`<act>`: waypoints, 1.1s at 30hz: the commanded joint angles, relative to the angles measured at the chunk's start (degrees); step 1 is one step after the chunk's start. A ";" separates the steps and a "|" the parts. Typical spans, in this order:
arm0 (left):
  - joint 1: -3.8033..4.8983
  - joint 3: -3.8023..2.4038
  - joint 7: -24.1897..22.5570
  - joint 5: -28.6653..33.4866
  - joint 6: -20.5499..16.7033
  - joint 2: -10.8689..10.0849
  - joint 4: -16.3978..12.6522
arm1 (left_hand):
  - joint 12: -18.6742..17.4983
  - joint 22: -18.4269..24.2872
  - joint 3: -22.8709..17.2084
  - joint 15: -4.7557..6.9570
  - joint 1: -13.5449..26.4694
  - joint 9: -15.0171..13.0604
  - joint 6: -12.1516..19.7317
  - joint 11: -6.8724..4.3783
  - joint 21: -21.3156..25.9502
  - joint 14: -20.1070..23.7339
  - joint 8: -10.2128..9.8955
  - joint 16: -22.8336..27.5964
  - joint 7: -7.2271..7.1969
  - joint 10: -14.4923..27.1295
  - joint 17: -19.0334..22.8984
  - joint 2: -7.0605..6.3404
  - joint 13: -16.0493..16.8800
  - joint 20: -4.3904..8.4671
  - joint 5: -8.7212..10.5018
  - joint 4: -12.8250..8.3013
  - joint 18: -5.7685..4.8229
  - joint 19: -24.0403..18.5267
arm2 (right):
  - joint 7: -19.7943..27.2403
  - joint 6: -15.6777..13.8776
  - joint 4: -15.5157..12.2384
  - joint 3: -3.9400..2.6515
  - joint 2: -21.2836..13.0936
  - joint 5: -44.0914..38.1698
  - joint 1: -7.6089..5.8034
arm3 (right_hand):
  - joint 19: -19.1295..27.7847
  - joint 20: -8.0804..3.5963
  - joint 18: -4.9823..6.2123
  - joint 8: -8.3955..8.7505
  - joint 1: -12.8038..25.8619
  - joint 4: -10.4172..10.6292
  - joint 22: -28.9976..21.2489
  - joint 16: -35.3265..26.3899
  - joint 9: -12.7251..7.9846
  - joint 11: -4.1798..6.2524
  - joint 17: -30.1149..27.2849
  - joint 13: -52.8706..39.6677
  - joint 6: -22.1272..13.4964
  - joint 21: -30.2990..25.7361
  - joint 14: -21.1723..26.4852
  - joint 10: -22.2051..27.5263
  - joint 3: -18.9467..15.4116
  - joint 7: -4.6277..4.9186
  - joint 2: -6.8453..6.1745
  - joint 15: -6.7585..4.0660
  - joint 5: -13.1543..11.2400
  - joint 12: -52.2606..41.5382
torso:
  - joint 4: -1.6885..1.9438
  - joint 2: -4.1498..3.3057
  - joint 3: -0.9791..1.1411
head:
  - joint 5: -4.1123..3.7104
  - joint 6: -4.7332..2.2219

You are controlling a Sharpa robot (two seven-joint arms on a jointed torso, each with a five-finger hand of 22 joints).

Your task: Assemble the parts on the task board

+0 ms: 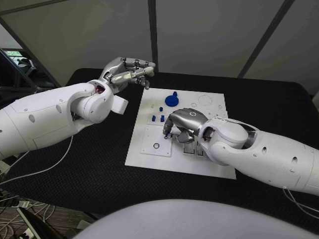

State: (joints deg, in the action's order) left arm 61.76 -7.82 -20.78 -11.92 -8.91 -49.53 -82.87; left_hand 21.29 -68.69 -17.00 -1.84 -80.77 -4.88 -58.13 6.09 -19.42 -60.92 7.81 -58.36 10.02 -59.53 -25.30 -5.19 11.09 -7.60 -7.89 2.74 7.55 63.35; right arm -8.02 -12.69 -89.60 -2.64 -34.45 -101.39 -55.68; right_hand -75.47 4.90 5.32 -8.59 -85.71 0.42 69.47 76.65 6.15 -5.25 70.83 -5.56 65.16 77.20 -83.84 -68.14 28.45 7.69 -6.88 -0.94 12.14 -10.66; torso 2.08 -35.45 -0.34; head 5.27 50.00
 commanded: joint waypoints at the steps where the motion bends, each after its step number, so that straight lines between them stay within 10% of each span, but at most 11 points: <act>1: 0.11 -0.05 -0.15 0.39 0.71 0.07 0.05 | 0.20 0.08 -0.08 -0.13 -0.48 0.07 0.53 -0.05 0.40 0.13 -0.34 0.39 -0.06 0.54 -0.09 -0.04 0.06 -0.09 0.01 -0.27 2.83 0.47 | 0.34 0.83 0.00 0.01 0.07 0.05 -0.01 | 0.10 0.26 -0.45 0.29 0.14 -0.33 -0.03 0.20 0.09 1.50 -0.05 -0.05 -0.32 0.19 -3.09 -1.93 -0.14 0.25 0.17 0.03 0.15 -0.38 | 0.01 -0.08 0.00 | 0.14 0.00; 33: 0.10 -0.05 0.29 0.39 1.19 0.31 0.35 | 0.21 0.09 -0.08 -0.14 -0.50 0.07 0.55 -0.04 0.42 0.15 -0.33 0.40 -0.05 0.58 -0.10 -0.03 0.06 -0.09 0.01 -0.29 2.83 0.47 | -0.68 3.62 1.19 0.83 1.39 -1.30 0.04 | 0.96 0.49 -0.24 0.95 1.21 -0.41 -0.91 -0.08 -0.01 1.20 -0.58 0.00 -1.21 -0.38 -2.93 -1.03 -0.49 0.60 0.03 0.33 -0.21 0.51 | 0.00 -0.04 -0.03 | 0.56 0.00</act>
State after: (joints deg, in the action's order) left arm 61.76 -7.82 -20.41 -11.87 -8.49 -49.29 -82.51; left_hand 21.29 -68.65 -17.00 -1.84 -80.77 -4.88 -57.93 5.95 -19.21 -60.93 7.81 -58.13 9.82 -59.39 -25.34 -5.19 11.08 -7.60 -7.89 2.75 7.55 63.35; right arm -8.47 -10.32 -88.43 -1.96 -33.13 -102.01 -55.70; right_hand -74.96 5.41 5.33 -8.02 -85.30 0.11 68.76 76.65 6.20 -5.24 70.33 -5.60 64.54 77.20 -83.84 -68.15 28.12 8.15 -6.92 -0.94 11.92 -10.63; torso 2.08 -35.50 -0.38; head 5.77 50.00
